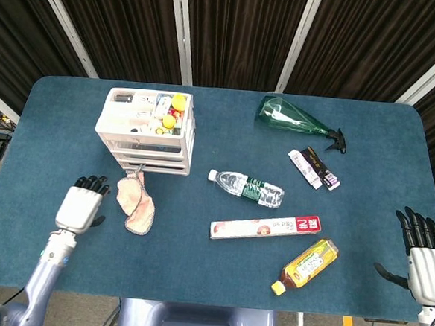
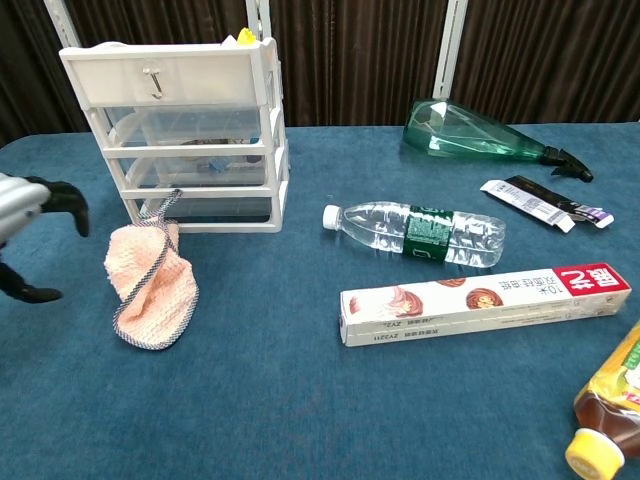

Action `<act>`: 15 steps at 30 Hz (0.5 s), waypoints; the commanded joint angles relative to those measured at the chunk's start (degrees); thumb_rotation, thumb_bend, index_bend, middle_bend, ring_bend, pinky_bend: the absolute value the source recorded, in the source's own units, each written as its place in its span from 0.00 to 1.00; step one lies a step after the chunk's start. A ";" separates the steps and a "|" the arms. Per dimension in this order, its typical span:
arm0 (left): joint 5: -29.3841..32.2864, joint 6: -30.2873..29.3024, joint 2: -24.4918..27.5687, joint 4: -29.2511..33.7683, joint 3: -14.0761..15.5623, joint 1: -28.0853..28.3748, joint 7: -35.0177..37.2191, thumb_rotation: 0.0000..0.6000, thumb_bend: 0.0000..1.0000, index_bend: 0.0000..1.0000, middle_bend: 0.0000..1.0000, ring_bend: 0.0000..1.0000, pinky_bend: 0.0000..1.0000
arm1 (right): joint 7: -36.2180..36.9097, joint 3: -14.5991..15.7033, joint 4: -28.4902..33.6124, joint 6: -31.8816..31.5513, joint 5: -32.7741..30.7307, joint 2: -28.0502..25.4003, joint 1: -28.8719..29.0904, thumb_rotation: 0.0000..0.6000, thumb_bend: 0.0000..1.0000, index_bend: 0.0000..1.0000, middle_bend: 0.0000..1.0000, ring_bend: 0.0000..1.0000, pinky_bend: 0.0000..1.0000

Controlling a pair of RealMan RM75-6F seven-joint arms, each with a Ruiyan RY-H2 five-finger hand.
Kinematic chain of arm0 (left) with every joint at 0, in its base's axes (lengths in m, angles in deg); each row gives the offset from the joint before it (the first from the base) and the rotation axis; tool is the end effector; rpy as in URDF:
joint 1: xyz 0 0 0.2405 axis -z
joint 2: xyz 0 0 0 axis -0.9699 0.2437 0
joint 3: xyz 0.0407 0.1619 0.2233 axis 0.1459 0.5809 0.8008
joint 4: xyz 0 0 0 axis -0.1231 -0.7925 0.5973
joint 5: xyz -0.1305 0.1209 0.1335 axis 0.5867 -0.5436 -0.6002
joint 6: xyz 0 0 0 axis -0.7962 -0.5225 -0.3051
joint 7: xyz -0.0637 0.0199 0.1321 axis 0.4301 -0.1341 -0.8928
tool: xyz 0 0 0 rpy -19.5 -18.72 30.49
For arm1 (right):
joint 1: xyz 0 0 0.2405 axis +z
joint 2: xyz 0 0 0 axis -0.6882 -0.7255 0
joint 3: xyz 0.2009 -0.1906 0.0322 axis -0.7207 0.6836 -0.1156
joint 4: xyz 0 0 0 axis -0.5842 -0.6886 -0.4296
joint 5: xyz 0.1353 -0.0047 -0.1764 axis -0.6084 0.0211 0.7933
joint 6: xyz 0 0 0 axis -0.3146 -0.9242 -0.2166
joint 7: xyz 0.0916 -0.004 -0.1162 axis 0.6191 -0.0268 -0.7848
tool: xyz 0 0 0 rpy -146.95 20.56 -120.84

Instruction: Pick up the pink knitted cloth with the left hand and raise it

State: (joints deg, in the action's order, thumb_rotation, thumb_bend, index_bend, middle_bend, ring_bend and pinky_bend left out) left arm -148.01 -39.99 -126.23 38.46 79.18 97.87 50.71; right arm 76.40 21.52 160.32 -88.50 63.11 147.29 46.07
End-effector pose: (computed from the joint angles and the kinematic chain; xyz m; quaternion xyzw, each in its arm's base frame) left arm -0.2571 0.2825 -0.0050 -0.7258 -0.2667 -0.2929 0.5624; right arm -0.3394 -0.1792 0.1684 0.5811 -0.3721 0.3990 0.6038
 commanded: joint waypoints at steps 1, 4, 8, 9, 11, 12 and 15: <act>0.26 1.08 -3.28 -3.10 -0.64 2.09 -1.23 1.00 0.11 0.38 0.21 0.20 0.26 | 0.17 -0.03 -0.11 0.07 -0.13 0.00 0.01 1.00 0.00 0.00 0.00 0.00 0.00; -0.43 1.26 -5.16 -5.01 -0.65 3.24 -1.65 1.00 0.11 0.38 0.22 0.20 0.26 | 0.38 -0.03 0.01 0.10 -0.19 -0.09 -0.01 1.00 0.00 0.00 0.00 0.00 0.00; 0.26 1.97 -7.71 -7.39 -0.94 4.32 -2.11 1.00 0.12 0.39 0.22 0.20 0.26 | 0.28 0.04 0.10 0.15 -0.10 -0.11 0.03 1.00 0.00 0.00 0.00 0.00 0.00; 0.49 2.13 -8.35 -8.00 -0.99 4.52 -2.15 1.00 0.12 0.40 0.23 0.20 0.27 | 0.28 0.06 0.10 0.12 -0.08 -0.11 0.00 1.00 0.00 0.00 0.00 0.00 0.00; 0.72 2.52 -9.46 -9.06 -0.88 4.89 -2.25 1.00 0.14 0.42 0.25 0.21 0.28 | 0.32 0.05 0.09 0.13 -0.15 -0.10 -0.01 1.00 0.00 0.00 0.00 0.00 0.00; 0.75 2.61 -10.13 -9.75 -0.79 5.08 -2.30 1.00 0.17 0.44 0.27 0.22 0.29 | 0.40 0.04 0.10 0.13 -0.20 -0.12 -0.03 1.00 0.00 0.00 0.00 0.00 0.00; 0.29 2.80 -11.95 -11.88 -0.08 5.55 -2.20 1.00 0.26 0.53 0.35 0.29 0.34 | 0.53 0.00 0.15 0.24 -0.33 -0.17 0.00 1.00 0.00 0.00 0.00 0.00 0.00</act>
State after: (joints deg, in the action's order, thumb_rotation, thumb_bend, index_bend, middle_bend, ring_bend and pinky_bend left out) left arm -147.51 -37.33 -137.40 27.41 78.73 103.09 48.50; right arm 76.91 21.50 160.49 -88.28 62.79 147.11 46.09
